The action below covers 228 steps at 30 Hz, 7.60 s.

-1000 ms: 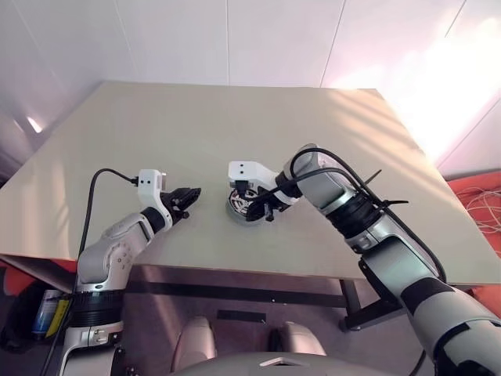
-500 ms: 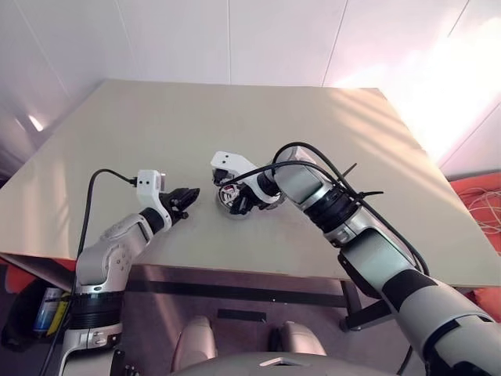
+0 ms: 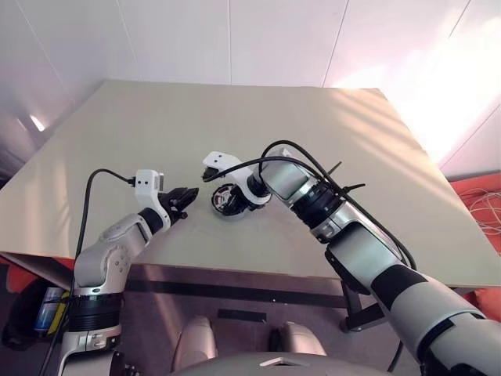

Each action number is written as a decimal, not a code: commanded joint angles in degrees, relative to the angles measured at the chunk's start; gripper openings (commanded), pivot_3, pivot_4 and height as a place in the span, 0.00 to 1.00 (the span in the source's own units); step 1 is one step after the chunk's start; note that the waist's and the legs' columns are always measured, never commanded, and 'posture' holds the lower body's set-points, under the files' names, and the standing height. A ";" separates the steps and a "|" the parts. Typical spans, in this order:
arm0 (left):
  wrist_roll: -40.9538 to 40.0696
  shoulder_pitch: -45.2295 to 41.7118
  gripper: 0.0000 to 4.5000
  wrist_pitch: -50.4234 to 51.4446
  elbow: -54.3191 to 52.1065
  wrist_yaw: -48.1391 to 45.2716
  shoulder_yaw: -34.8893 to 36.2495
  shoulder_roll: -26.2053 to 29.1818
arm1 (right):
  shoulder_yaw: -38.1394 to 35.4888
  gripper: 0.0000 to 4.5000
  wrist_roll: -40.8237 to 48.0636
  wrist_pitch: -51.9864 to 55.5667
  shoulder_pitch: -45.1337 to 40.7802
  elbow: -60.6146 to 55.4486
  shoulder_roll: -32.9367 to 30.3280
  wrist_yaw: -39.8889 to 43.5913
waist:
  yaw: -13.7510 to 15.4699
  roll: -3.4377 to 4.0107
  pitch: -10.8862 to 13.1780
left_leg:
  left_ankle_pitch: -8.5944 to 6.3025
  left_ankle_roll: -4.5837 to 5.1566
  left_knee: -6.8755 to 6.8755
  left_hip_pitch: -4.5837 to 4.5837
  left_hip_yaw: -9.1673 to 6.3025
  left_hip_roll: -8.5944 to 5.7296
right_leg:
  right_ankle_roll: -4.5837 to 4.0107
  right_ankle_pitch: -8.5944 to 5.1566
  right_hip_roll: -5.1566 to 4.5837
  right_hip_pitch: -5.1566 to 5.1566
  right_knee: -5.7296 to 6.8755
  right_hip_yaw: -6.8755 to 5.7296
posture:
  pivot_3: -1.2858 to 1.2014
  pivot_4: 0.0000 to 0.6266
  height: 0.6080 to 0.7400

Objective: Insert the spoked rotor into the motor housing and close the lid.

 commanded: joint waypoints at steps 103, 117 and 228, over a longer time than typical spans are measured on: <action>6.39 -8.03 0.45 -1.53 5.10 -6.49 0.32 9.67 | -12.72 0.00 3.69 -31.98 26.12 -10.77 -1.16 -21.91 | 1.00 -0.09 0.02 | 0.02 0.02 -0.34 0.58 0.02 -0.12 | 0.33 -0.30 -0.04 0.40 -0.02 0.04 | 0.52 0.00 1.00; 7.31 -9.48 0.45 -3.09 7.46 -7.13 -1.81 7.30 | -21.56 0.00 10.18 -50.32 26.95 -17.42 -5.48 -17.43 | 1.04 -0.09 0.03 | 0.02 0.02 -0.39 0.43 0.04 -0.12 | 0.02 -0.13 -0.03 0.28 -0.09 0.04 | 0.52 0.00 1.00; -4.94 -14.95 0.01 6.52 6.77 -7.74 -1.64 -4.61 | -14.51 0.69 1.98 -60.71 24.94 12.14 -5.66 -12.20 | 0.92 0.07 -0.09 | -0.12 0.26 -0.55 0.85 0.07 -0.11 | 0.36 -0.34 -0.08 0.99 -0.87 -0.01 | 0.52 0.00 1.00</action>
